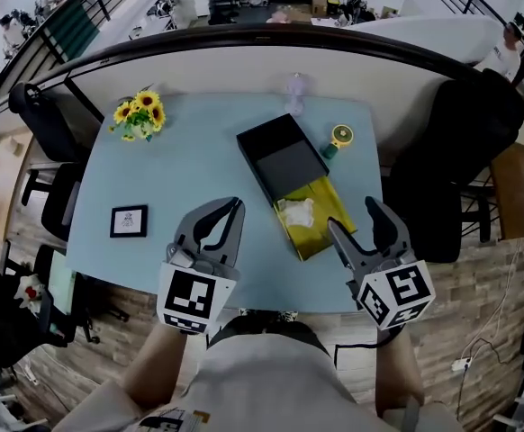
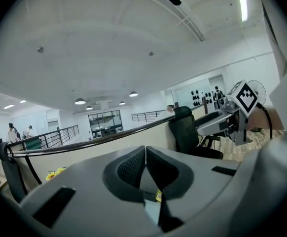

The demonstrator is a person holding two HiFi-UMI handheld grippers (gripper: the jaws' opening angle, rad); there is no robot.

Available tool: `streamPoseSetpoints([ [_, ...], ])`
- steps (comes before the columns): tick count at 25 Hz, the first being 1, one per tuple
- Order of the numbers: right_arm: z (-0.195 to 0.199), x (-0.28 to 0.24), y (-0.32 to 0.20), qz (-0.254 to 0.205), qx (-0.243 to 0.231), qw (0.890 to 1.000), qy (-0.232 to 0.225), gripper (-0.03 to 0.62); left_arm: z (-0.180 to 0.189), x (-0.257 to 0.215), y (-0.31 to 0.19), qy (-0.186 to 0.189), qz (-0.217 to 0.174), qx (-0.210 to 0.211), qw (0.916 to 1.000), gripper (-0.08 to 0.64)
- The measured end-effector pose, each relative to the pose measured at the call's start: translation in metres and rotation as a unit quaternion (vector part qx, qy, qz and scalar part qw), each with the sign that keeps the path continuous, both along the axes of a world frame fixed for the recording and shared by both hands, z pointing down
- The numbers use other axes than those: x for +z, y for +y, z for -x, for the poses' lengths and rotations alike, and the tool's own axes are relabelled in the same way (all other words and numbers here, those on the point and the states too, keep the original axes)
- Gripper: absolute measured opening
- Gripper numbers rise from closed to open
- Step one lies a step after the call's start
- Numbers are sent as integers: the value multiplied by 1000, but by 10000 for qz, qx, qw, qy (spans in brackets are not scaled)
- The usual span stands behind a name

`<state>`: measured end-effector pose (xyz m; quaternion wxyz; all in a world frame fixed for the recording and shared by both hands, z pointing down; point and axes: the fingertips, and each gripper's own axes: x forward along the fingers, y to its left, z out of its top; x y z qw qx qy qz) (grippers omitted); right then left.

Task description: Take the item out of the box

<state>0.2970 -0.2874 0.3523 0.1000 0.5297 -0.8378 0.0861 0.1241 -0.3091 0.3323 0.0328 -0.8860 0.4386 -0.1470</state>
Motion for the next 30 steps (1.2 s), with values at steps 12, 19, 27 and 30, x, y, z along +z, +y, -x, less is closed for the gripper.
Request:
streamPoseSetpoints([
  [12,20,104,-53,962,-143,9952,127,316,2,76,-32,-250,776,35,9967,9],
  [19,25,204,-80,1932,-28,9811,54,318,4,130,-46,-419,1265,29,9911,9],
  [27,27,295,-97,2748,31,9613,209,321,9,183,-59,-551,1682,34,9842,9],
  [30,31,318,-99,2972,-21,9543,312,322,12,208,-60,-706,1879,48,9796,9],
])
